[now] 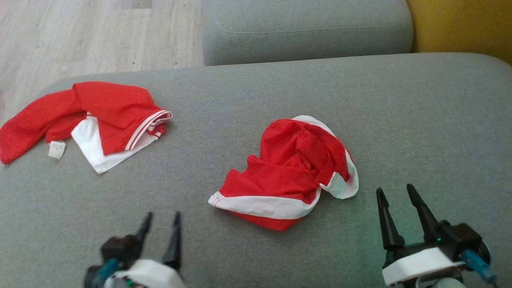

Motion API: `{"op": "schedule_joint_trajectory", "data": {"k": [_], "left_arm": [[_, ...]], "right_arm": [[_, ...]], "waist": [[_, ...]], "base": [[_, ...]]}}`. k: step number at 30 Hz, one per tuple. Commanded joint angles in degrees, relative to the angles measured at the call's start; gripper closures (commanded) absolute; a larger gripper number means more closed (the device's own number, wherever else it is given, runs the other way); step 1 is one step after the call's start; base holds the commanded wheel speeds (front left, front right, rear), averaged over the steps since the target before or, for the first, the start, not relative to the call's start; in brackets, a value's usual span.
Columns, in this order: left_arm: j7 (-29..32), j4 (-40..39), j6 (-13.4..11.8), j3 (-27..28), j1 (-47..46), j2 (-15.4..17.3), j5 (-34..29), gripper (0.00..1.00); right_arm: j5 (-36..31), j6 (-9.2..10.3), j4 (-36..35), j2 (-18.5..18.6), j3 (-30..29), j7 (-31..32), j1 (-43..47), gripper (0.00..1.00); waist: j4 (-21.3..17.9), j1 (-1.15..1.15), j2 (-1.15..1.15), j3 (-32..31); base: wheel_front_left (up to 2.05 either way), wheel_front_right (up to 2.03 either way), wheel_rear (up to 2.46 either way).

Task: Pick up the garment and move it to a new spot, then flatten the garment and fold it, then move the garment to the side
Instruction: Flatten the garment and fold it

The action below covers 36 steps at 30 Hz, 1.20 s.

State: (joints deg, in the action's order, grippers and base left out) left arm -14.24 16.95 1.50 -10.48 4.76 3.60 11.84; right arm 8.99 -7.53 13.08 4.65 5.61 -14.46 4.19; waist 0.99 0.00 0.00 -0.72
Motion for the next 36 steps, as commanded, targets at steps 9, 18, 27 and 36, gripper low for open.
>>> {"op": "schedule_joint_trajectory", "data": {"k": [9,18,27,36], "left_arm": [[13.41,10.50,-1.01,-9.94,-15.99,-0.70,12.29,0.00],[20.68,19.31,-3.65,-13.35,-24.18,-0.04,9.98,0.00],[25.22,24.06,-1.04,-15.89,-27.84,0.38,9.50,1.00],[24.28,22.02,1.03,-16.54,-29.93,0.36,10.76,1.00]], "right_arm": [[-0.06,0.04,-1.54,1.72,3.47,-0.54,-3.25,0.00],[0.02,0.04,-1.49,1.82,3.73,-0.54,-4.21,0.00],[-0.04,0.04,-1.36,1.65,3.49,-0.54,-4.47,0.00],[0.00,0.04,-0.90,1.13,3.01,-0.54,-4.20,0.00]], "waist": [[-1.97,0.00,0.00,1.40],[-3.47,0.00,0.00,3.43],[-3.58,0.00,0.00,3.83],[-2.76,0.00,0.00,2.76]], "base": [[0.00,0.00,0.00],[0.00,0.00,0.00],[0.00,0.00,0.00],[0.00,0.00,0.00]]}}
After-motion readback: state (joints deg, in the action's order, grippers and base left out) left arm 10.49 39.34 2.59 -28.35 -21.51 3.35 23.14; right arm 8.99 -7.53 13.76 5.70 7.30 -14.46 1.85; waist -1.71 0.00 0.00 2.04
